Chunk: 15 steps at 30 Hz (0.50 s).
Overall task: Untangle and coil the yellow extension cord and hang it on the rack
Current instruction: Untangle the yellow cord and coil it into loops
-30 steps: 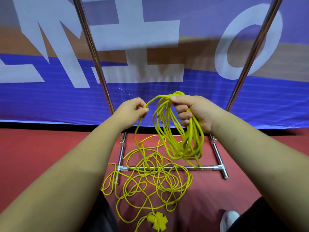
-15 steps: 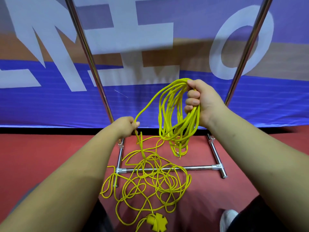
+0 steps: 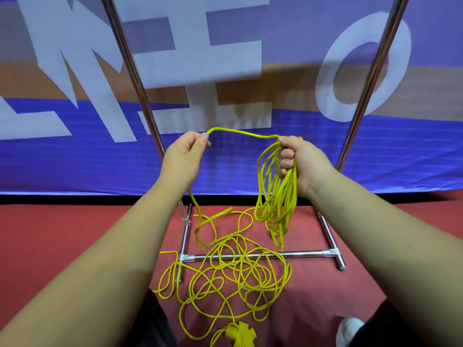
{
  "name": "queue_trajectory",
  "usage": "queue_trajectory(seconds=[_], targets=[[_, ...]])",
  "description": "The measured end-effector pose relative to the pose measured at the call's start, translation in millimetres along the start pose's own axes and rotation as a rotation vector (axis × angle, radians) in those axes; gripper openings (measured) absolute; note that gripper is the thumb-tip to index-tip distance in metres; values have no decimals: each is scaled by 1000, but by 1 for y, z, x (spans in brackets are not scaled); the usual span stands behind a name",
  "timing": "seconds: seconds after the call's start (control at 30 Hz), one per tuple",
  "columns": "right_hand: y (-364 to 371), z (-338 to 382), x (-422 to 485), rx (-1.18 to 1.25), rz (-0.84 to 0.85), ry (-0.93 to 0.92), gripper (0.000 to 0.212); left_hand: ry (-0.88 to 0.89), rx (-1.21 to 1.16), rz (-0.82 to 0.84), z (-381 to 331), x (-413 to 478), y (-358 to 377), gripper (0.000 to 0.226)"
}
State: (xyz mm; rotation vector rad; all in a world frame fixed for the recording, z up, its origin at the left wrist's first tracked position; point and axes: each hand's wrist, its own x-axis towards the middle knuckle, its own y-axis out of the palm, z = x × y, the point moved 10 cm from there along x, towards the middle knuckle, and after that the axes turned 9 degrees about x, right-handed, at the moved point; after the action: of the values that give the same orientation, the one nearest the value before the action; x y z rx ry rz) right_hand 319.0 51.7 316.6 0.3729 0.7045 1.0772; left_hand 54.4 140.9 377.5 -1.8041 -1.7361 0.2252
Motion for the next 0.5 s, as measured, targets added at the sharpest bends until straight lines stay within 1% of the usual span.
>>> queue_trajectory(seconds=[0.07,0.1,0.13,0.17,0.2,0.33,0.4,0.5], targets=[[-6,-2,2,56,-26,35,27,-2,35,-115,-2,1,-19,33],[-8,-1,3,65,-39,39,27,15,78,-151,-4,2,-28,31],[-11,0,3,59,-51,34,28,67,179,-151,-8,4,-31,26],[-12,1,3,41,-62,24,28,131,300,-114,-14,5,-29,21],[-12,2,2,19,-69,11,27,168,371,-64,-13,6,-22,15],[-12,7,-2,-45,-99,-58,22,93,418,97,-1,-3,7,19],[-15,10,-3,-41,-126,-88,18,111,490,135,-2,-7,15,17],[-19,14,-3,-10,-144,-109,12,210,590,192,-1,-12,22,16]])
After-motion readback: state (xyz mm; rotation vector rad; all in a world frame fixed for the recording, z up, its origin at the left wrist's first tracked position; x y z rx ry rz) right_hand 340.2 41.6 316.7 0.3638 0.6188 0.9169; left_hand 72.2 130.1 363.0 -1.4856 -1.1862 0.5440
